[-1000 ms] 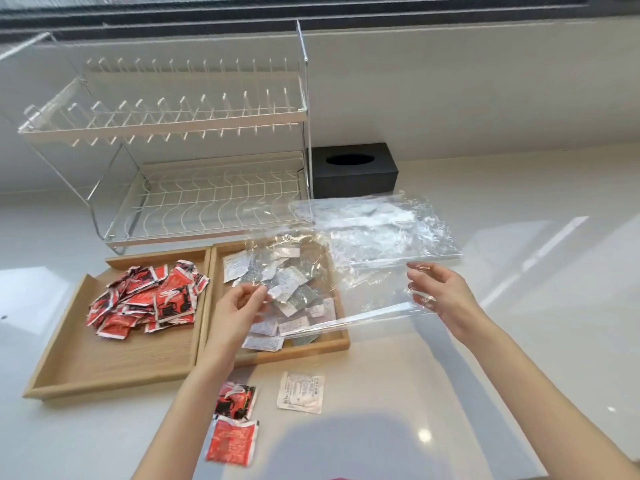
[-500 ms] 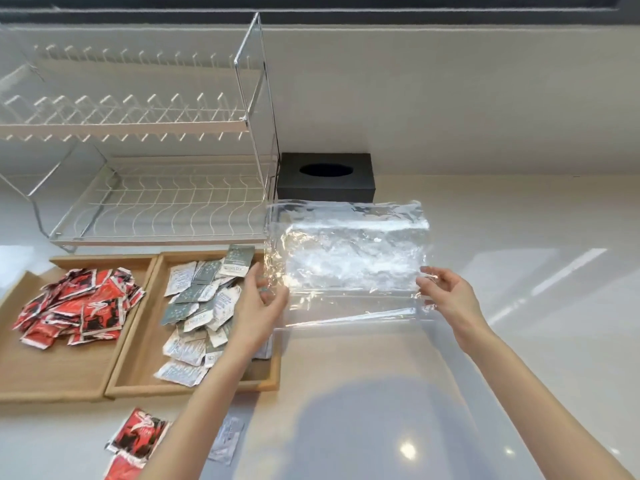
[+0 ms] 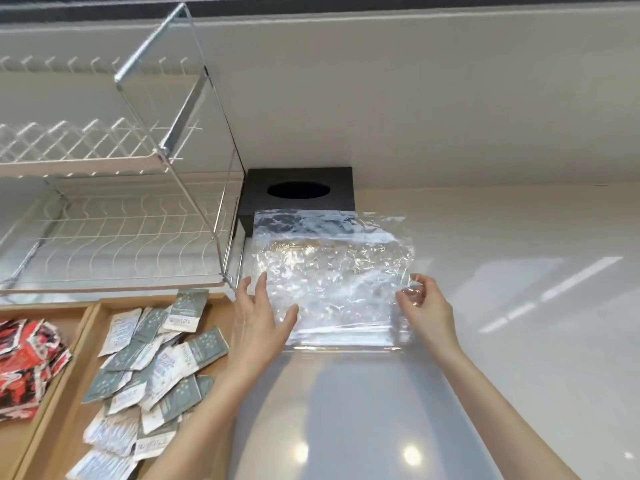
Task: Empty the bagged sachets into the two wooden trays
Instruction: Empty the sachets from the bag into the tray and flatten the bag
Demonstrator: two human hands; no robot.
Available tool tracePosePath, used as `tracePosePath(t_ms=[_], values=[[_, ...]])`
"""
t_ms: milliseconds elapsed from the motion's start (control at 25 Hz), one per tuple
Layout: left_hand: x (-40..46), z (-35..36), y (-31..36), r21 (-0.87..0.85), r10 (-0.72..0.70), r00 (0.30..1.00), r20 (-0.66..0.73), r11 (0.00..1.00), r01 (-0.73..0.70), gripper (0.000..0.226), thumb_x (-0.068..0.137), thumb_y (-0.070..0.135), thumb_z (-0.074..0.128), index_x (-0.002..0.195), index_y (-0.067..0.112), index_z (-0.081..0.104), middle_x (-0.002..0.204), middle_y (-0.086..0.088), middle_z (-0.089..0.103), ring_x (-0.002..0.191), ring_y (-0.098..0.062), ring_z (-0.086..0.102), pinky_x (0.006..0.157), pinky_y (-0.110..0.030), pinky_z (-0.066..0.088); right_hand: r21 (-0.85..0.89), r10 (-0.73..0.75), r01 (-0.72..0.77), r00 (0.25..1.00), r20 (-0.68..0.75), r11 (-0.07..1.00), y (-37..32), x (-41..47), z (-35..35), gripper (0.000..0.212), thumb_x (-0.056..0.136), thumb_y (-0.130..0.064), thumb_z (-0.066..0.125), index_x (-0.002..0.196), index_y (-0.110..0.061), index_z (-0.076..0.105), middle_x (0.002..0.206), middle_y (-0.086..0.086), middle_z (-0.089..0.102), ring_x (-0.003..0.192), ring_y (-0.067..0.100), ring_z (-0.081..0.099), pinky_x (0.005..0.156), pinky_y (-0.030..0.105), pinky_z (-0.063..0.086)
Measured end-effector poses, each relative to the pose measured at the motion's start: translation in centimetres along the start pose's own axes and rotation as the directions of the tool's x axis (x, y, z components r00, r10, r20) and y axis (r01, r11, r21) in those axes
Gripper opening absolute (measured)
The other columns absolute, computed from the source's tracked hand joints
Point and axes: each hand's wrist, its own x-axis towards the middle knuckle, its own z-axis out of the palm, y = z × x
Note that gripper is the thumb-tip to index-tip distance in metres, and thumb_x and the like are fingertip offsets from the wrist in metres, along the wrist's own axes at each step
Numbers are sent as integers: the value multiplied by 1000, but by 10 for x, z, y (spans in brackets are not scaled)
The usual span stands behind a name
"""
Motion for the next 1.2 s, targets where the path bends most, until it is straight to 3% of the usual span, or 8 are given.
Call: tracePosePath(t_ms=[80, 160, 320, 480, 560, 680, 920, 1200], values=[[4, 10, -2, 75, -5, 1000, -3, 997, 6, 69, 85, 31, 55, 141, 11, 20, 150, -20, 6, 137, -33, 16, 110, -39, 18, -111, -33, 36, 999, 28, 993, 8, 2, 9, 57, 85, -13, 57, 136, -11, 33, 123, 12, 45, 113, 24, 47, 90, 24, 32], [3, 20, -8, 122, -7, 1000, 12, 993, 5, 64, 86, 28, 53, 140, 11, 22, 151, -20, 1, 138, -33, 11, 111, -38, 13, -218, -79, 85, 996, 36, 972, 13, -1, 16, 65, 84, -14, 57, 141, -11, 25, 129, 13, 38, 123, 24, 37, 99, 26, 29], [1, 28, -17, 149, 18, 999, 36, 989, -23, 56, 87, 26, 49, 135, 7, 30, 152, -19, -1, 141, -31, -1, 114, -40, 7, -397, -146, 134, 989, 0, 908, 12, -7, 21, 71, 84, -19, 58, 143, -10, 20, 135, 17, 34, 126, 31, 30, 104, 37, 27], [-3, 17, -15, 135, 92, 996, 10, 986, -93, 55, 88, 32, 42, 137, 7, 31, 153, -17, 6, 142, -30, 2, 115, -40, 8, -473, -148, 140, 989, 20, 870, 0, -15, 15, 75, 84, -21, 59, 145, -14, 14, 151, 15, 13, 139, 30, 14, 110, 40, 17], [-8, 7, -14, 157, 129, 992, -16, 980, -125, 60, 82, 37, 35, 134, 7, 36, 151, -18, 18, 142, -32, 9, 114, -43, 10, -477, -205, 211, 977, 64, 853, -4, -25, 14, 72, 84, -22, 58, 144, -17, 18, 154, 11, 9, 141, 28, 11, 112, 38, 14], [-25, -8, -16, 208, 146, 989, -31, 969, -137, 58, 78, 35, 33, 128, 9, 46, 145, -19, 34, 139, -35, 20, 113, -49, 11, -487, -318, 339, 939, 128, 805, -12, -48, 16, 64, 83, -29, 52, 141, -17, 29, 154, 9, 18, 141, 29, 17, 112, 41, 17], [-70, -45, -32, 269, 193, 981, -21, 946, -180, 72, 73, 50, 15, 127, 15, 48, 142, -11, 42, 138, -28, 26, 112, -46, 15, -538, -331, 437, 899, 287, 721, -36, -102, 23, 59, 92, -36, 44, 144, -28, 18, 156, -4, 10, 145, 18, 3, 116, 38, 5], [-132, -83, -74, 280, 168, 983, -67, 949, -143, 61, 75, 45, 25, 117, 13, 57, 129, -15, 54, 122, -32, 48, 101, -46, 34, -420, -377, 522, 844, 382, 743, -51, -180, 55, 56, 91, -32, 46, 142, -26, 25, 155, -5, 17, 144, 14, 11, 114, 33, 11]])
